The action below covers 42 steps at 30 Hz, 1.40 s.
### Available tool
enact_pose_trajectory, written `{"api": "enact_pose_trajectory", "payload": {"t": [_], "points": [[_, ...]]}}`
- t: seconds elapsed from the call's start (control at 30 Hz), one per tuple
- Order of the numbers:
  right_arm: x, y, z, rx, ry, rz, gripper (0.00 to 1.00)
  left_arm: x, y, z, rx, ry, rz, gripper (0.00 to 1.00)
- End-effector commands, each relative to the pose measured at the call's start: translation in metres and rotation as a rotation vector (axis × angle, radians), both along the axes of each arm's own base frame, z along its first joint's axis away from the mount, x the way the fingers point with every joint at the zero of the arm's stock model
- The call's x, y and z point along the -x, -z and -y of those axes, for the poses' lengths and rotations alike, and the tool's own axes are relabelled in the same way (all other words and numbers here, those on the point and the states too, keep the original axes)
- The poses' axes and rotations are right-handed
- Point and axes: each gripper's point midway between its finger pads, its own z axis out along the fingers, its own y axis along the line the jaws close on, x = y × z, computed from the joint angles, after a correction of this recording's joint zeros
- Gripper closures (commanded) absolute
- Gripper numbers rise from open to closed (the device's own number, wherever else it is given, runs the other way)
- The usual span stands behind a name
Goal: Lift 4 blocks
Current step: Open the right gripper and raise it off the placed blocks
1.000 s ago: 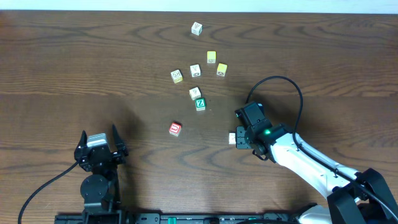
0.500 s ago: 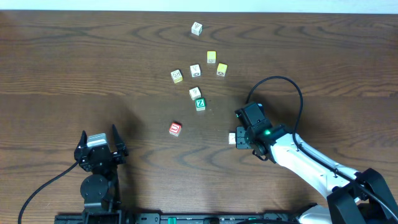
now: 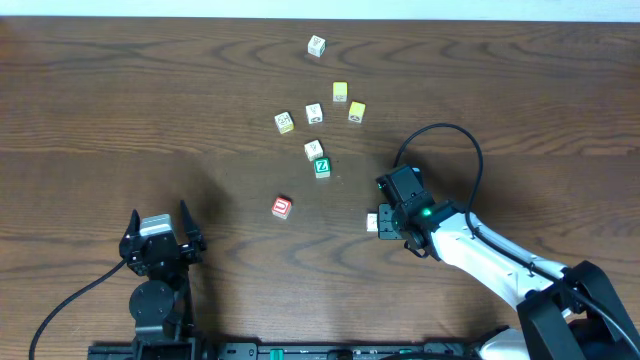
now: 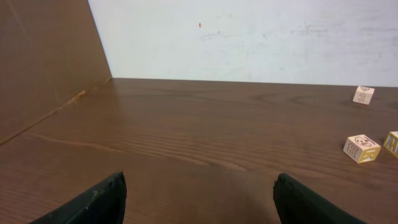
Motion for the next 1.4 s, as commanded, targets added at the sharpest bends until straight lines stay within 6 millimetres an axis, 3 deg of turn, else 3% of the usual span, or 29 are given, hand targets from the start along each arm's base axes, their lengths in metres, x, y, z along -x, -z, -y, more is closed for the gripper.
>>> {"api": "enact_pose_trajectory", "payload": {"t": [0.0, 0.27, 0.7, 0.83, 0.97, 1.17, 1.37], "points": [[-0.001, 0.004, 0.006, 0.040, 0.015, 0.013, 0.55, 0.001, 0.018, -0.002, -0.012, -0.008, -0.056, 0.24], [-0.010, 0.001, 0.010, 0.066, 0.028, 0.056, 0.45, 0.001, 0.018, -0.002, -0.012, -0.008, -0.056, 0.24], [-0.032, -0.006, 0.019, 0.047, 0.059, 0.121, 0.46, 0.001, 0.018, -0.002, -0.012, -0.008, -0.056, 0.24], [-0.042, -0.012, 0.027, 0.049, 0.060, 0.130, 0.56, 0.001, 0.018, -0.002, -0.012, -0.008, -0.056, 0.24], [-0.047, -0.016, 0.036, 0.053, 0.091, 0.125, 0.77, 0.001, 0.018, -0.002, -0.012, -0.008, -0.056, 0.24], [-0.028, -0.008, 0.039, 0.054, 0.081, 0.030, 0.98, 0.001, 0.018, -0.002, -0.012, -0.008, -0.056, 0.24], [-0.012, -0.003, 0.035, 0.036, 0.063, -0.043, 0.99, 0.001, 0.018, -0.002, -0.012, -0.008, -0.056, 0.24]]}}
